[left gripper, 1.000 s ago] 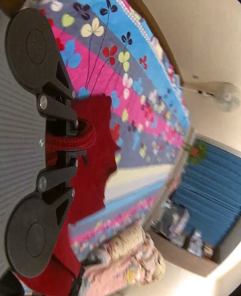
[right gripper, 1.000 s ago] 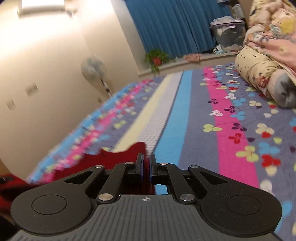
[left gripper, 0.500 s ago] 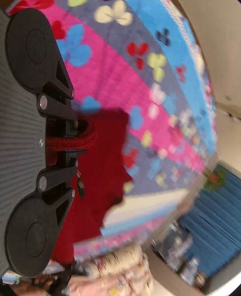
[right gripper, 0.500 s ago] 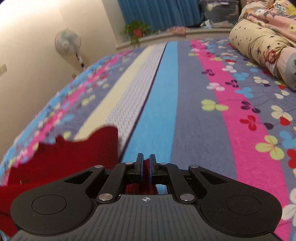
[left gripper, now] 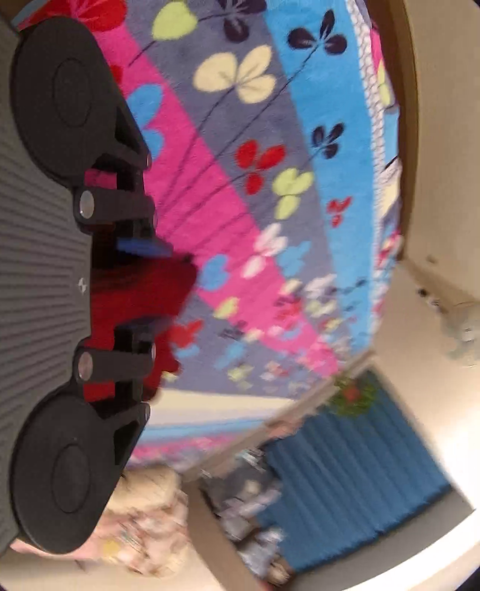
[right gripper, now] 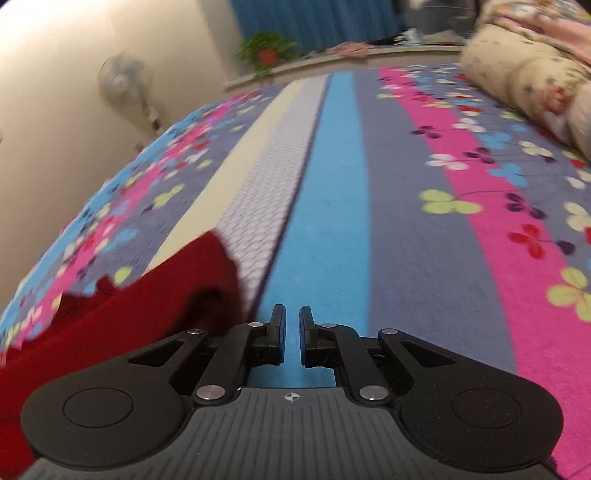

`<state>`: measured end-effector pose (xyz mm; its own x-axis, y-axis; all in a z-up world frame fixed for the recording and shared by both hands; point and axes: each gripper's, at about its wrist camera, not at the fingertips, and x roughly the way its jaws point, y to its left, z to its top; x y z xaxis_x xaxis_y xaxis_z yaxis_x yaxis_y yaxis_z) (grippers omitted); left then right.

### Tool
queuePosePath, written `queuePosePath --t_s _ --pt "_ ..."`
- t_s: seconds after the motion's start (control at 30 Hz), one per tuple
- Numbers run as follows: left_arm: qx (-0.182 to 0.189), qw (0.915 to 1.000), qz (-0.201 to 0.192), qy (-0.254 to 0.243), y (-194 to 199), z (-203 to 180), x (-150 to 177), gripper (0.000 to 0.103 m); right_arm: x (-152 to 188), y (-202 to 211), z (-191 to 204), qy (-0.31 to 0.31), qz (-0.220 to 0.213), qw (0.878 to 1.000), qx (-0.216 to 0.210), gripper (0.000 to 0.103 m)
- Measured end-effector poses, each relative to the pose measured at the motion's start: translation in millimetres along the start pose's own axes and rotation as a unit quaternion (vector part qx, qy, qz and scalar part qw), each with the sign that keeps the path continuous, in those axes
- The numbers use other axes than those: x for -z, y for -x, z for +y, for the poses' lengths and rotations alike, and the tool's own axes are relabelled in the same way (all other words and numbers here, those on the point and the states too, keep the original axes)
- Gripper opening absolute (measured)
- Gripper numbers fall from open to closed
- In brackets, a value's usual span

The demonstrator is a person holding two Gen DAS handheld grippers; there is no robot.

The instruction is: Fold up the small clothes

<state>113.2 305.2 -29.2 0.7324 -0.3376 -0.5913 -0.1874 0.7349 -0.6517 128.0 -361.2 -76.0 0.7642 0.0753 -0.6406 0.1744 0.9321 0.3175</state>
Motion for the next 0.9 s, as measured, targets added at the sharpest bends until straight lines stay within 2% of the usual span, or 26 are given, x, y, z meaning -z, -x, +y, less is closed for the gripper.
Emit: queuePosePath --t_s 0.07,0.13,0.17,0.23,0.27,0.3,0.37,0.47,0.53,0.7,0.83,0.9 --pt "-0.012 0.9999 -0.010 0.005 7.7 5.8 -5.2 0.051 -6.2 7.8 -13.4 -0.026 -0.009 1.000 -0.003 0.011" --pt "-0.044 0.9990 0.003 -0.003 8.8 10.4 -8.0 0.055 -8.2 11.2 -20.7 -0.040 -0.001 0.999 -0.022 0.014" --pt "-0.070 0.9971 0.027 -0.018 4.4 12.8 -5.6 0.061 -7.7 11.2 -21.1 -0.040 0.012 0.998 -0.044 0.016" --pt "-0.116 0.9886 0.077 -0.057 -6.7 13.2 1.6 0.062 -4.9 9.0 -16.4 -0.035 0.053 0.993 -0.099 0.026" --pt "-0.126 0.9841 0.097 -0.079 -13.2 9.4 5.6 0.062 -5.0 7.3 -10.8 -0.026 0.072 0.990 -0.115 0.036" --pt "-0.116 0.9832 0.105 -0.095 -16.7 7.2 7.8 0.062 -2.3 6.2 -5.3 -0.010 0.090 0.988 -0.121 0.039" --pt "-0.086 0.9810 0.116 -0.130 -22.3 -3.7 12.5 0.065 4.1 3.1 9.3 0.036 0.120 0.985 -0.118 0.039" --pt "-0.102 0.9710 0.128 -0.174 -35.2 -16.9 20.0 0.067 12.3 -1.8 17.4 0.052 0.143 0.981 -0.123 0.039" --pt "-0.108 0.9673 0.130 -0.189 -42.5 -21.1 21.6 0.067 14.6 -4.0 17.9 0.053 0.145 0.981 -0.116 0.039" --pt "-0.094 0.9666 0.098 -0.218 -52.3 -32.8 21.9 0.068 14.7 -1.0 20.3 0.063 0.134 0.982 -0.118 0.039" --pt "-0.108 0.9604 0.087 -0.241 -71.9 -49.1 22.3 0.070 14.9 -4.5 22.3 0.067 0.130 0.982 -0.120 0.039" --pt "-0.108 0.9599 0.075 -0.248 -78.8 -53.3 20.1 0.070 14.7 -4.6 23.0 0.070 0.125 0.982 -0.123 0.029"
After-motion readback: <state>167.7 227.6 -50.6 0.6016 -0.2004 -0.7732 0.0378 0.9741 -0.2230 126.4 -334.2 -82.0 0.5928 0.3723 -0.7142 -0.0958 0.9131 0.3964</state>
